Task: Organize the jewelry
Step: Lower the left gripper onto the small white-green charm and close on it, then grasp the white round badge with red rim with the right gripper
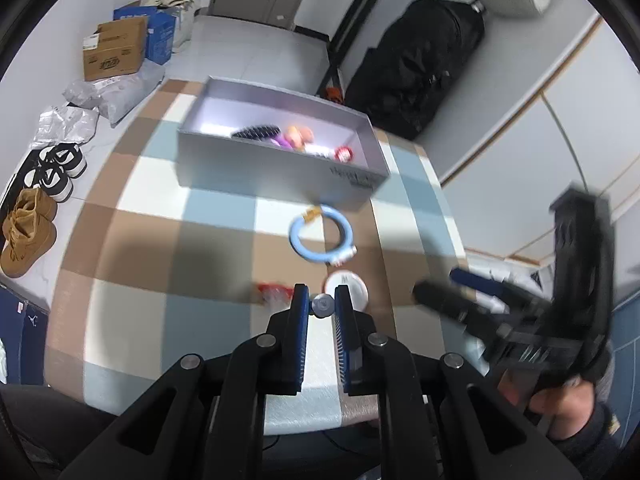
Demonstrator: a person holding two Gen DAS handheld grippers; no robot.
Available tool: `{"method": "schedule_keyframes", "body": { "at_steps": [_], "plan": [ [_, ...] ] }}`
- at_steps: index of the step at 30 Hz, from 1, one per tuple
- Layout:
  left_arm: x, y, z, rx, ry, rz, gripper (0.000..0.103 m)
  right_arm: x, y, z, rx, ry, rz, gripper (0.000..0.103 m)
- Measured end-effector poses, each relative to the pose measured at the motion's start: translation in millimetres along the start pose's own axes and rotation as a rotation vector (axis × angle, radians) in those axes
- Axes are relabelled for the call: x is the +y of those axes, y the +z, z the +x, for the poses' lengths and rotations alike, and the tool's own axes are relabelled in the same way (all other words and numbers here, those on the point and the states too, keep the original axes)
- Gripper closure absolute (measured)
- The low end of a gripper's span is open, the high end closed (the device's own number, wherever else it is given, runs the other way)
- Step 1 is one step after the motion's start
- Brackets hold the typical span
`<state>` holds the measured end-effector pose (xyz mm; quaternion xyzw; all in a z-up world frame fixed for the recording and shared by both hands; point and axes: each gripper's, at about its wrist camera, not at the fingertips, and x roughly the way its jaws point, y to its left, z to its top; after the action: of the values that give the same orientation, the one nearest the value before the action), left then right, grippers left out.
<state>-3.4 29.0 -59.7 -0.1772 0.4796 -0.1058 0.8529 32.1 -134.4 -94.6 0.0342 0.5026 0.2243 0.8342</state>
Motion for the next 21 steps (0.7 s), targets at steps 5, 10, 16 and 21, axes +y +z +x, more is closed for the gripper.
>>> {"method": "schedule_keyframes", "body": {
  "at_steps": [5, 10, 16, 21],
  "plan": [
    [15, 12, -6, -0.026, -0.045, -0.069, 0.095, 18, -7, 13, 0.048, -0.002, -0.099, 0.015],
    [25, 14, -12, -0.037, -0.064, -0.102, 0.095, 39, -12, 25, 0.061, -0.011, -0.2, 0.029],
    [37, 17, -14, -0.037, -0.081, -0.14, 0.095, 52, -12, 42, 0.082, -0.037, -0.254, 0.045],
    [39, 18, -14, -0.034, -0.09, -0.137, 0.095, 64, -10, 48, 0.082, -0.063, -0.31, 0.05]
  ]
}}
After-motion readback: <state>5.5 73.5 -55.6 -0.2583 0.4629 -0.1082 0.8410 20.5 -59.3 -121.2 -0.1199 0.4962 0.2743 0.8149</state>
